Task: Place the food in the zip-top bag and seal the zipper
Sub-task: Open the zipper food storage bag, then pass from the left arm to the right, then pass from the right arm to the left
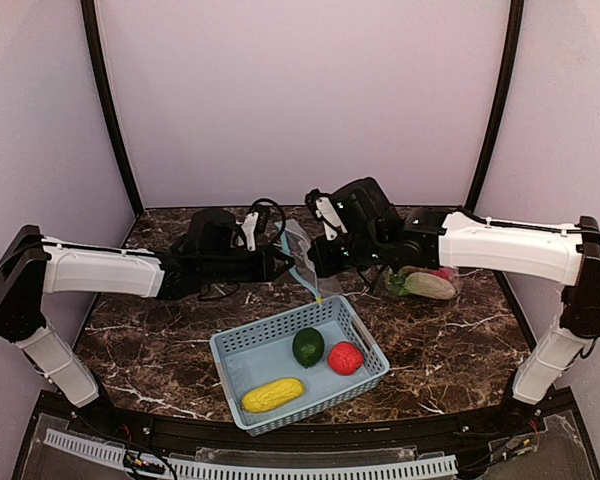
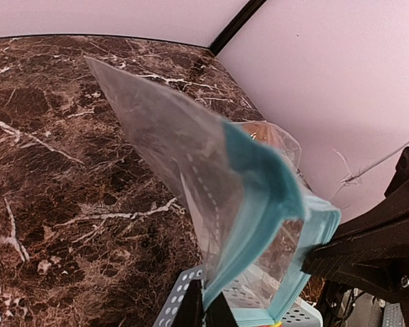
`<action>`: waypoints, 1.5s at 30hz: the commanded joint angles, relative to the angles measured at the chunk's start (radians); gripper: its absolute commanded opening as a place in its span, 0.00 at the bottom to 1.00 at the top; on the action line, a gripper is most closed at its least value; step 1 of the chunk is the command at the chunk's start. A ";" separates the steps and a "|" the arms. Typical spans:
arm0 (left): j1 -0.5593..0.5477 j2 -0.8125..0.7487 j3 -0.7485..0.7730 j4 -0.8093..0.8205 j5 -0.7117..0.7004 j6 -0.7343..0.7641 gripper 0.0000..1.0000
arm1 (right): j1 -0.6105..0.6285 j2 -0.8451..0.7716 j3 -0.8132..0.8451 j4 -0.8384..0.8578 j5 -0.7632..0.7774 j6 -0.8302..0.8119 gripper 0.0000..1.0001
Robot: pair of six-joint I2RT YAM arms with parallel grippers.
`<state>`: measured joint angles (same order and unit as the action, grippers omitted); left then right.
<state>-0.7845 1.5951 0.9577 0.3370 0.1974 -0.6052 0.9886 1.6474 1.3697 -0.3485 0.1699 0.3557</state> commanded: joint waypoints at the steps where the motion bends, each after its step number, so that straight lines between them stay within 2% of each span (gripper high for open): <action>1: -0.008 -0.047 0.029 -0.116 -0.120 0.073 0.01 | 0.012 0.022 0.058 -0.066 0.138 -0.007 0.00; 5: -0.013 -0.071 0.029 -0.185 -0.219 0.113 0.01 | 0.021 0.037 0.100 -0.133 0.304 0.003 0.00; 8: -0.018 -0.082 0.023 -0.207 -0.282 0.127 0.01 | 0.025 0.053 0.128 -0.169 0.367 0.015 0.00; 10: -0.019 -0.093 0.006 -0.194 -0.289 0.126 0.01 | 0.025 0.062 0.137 -0.171 0.355 0.011 0.00; 13: -0.019 -0.109 -0.019 -0.121 -0.239 0.135 0.03 | 0.025 0.078 0.141 -0.141 0.254 -0.029 0.00; 17: -0.019 -0.120 0.011 -0.100 -0.143 0.197 0.15 | 0.034 0.089 0.128 -0.091 0.115 -0.073 0.00; 19: -0.019 -0.127 0.033 -0.113 -0.107 0.234 0.25 | 0.042 0.096 0.130 -0.085 0.092 -0.083 0.00; 21: -0.019 -0.140 0.050 -0.137 -0.091 0.275 0.46 | 0.047 0.101 0.133 -0.088 0.088 -0.088 0.00; 23: -0.019 -0.167 0.052 -0.152 -0.079 0.325 0.59 | 0.050 0.106 0.136 -0.098 0.089 -0.083 0.00; 27: -0.019 -0.235 0.051 -0.182 -0.089 0.427 0.77 | 0.050 0.120 0.149 -0.123 0.088 -0.078 0.00; 34: -0.018 -0.239 0.161 -0.403 -0.161 0.553 0.87 | 0.054 0.127 0.162 -0.125 0.070 -0.082 0.00; 45: 0.008 -0.182 0.223 -0.484 -0.059 0.678 0.89 | 0.069 0.118 0.161 -0.137 0.058 -0.089 0.00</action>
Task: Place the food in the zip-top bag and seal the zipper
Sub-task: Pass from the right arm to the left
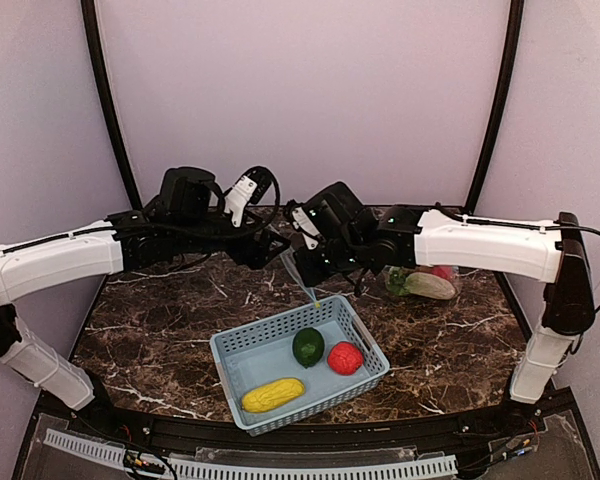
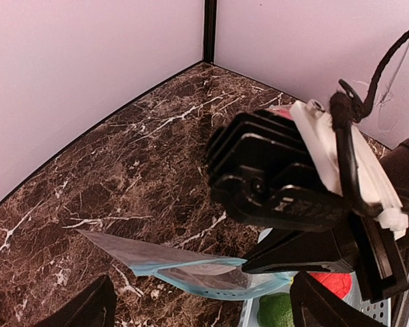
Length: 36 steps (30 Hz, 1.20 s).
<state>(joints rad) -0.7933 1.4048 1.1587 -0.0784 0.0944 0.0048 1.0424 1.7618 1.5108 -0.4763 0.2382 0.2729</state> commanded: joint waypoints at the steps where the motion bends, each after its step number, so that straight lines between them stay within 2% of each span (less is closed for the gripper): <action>1: 0.018 0.011 0.025 -0.072 0.043 0.071 0.88 | 0.015 0.002 0.019 -0.010 -0.015 -0.008 0.00; 6: 0.044 0.019 0.031 -0.095 0.064 0.096 0.85 | 0.022 0.000 0.020 -0.011 -0.028 -0.017 0.00; 18: 0.075 0.065 0.086 -0.190 0.061 0.173 0.68 | 0.029 0.003 0.023 -0.012 -0.068 -0.045 0.00; 26: 0.083 0.075 0.097 -0.225 0.111 0.218 0.61 | 0.029 -0.005 0.020 -0.017 -0.079 -0.055 0.00; 36: 0.083 0.080 0.104 -0.237 0.144 0.243 0.40 | 0.030 -0.009 0.014 -0.017 -0.089 -0.058 0.00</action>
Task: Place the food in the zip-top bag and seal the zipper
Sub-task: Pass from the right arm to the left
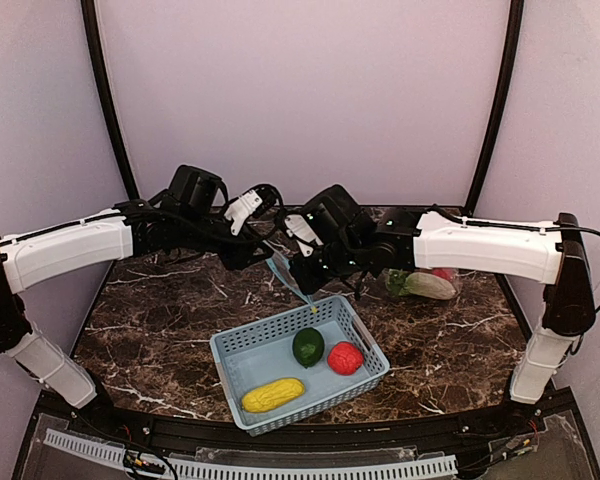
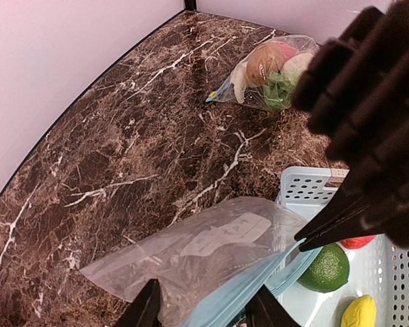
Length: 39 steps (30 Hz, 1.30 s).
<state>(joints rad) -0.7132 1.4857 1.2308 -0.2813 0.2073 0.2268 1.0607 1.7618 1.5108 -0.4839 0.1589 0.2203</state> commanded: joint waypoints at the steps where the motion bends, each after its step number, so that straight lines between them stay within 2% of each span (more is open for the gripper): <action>1: 0.003 0.000 0.033 -0.037 0.032 0.021 0.38 | 0.012 -0.010 0.013 -0.009 -0.010 -0.005 0.00; 7: 0.003 -0.005 0.038 -0.054 0.023 0.022 0.31 | 0.011 -0.012 0.013 -0.015 0.017 0.004 0.00; 13: 0.003 -0.016 0.052 -0.089 0.035 0.021 0.22 | 0.011 -0.009 0.029 -0.035 0.131 0.047 0.00; 18: 0.001 -0.016 0.074 -0.148 0.047 0.017 0.10 | 0.010 -0.007 0.045 -0.036 0.211 0.066 0.00; 22: 0.001 -0.013 0.078 -0.162 0.085 -0.012 0.02 | 0.010 0.006 0.051 -0.018 0.201 0.053 0.00; 25: 0.002 -0.004 0.078 -0.155 0.108 -0.053 0.01 | 0.011 0.015 0.039 0.004 0.160 0.046 0.00; 33: 0.036 0.009 0.074 -0.117 0.275 -0.117 0.01 | 0.006 0.028 -0.007 0.048 0.162 0.044 0.12; 39: 0.073 0.003 0.040 -0.045 0.380 -0.175 0.01 | 0.002 0.056 -0.015 0.066 0.176 0.035 0.34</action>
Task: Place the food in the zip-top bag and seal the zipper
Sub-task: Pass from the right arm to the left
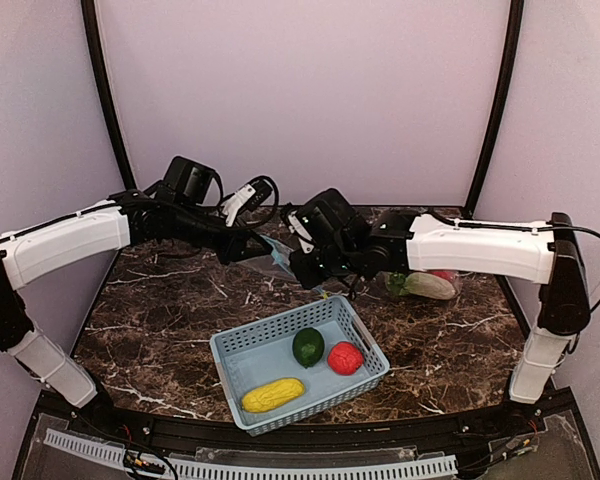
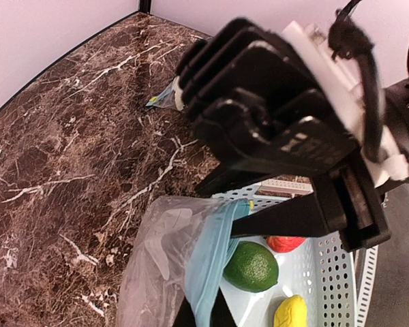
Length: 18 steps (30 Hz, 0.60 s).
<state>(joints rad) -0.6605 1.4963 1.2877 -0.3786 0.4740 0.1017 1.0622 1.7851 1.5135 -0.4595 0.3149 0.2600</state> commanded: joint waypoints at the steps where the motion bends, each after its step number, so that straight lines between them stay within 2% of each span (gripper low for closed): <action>1: 0.023 -0.009 -0.020 0.057 0.134 -0.049 0.01 | -0.003 0.039 -0.020 0.046 0.029 -0.006 0.37; 3: 0.028 -0.010 -0.023 0.056 0.165 -0.043 0.01 | -0.009 0.045 -0.026 0.057 0.036 -0.008 0.39; 7: 0.037 -0.010 -0.026 0.027 0.189 -0.013 0.01 | -0.034 0.043 -0.045 0.076 0.023 -0.012 0.33; 10: 0.044 -0.009 -0.027 0.001 0.183 0.011 0.01 | -0.054 0.035 -0.068 0.086 0.003 -0.014 0.22; 12: 0.044 -0.007 -0.024 -0.016 0.148 0.026 0.01 | -0.062 0.023 -0.088 0.096 -0.016 -0.017 0.10; 14: 0.045 -0.006 -0.025 -0.022 0.069 0.030 0.01 | -0.064 0.002 -0.102 0.106 -0.032 -0.023 0.04; 18: 0.042 0.015 -0.021 -0.029 -0.024 0.025 0.01 | -0.058 -0.026 -0.110 0.114 -0.082 -0.039 0.00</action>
<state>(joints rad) -0.6235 1.4986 1.2747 -0.3679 0.5514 0.1089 1.0031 1.8156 1.4166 -0.3801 0.2836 0.2371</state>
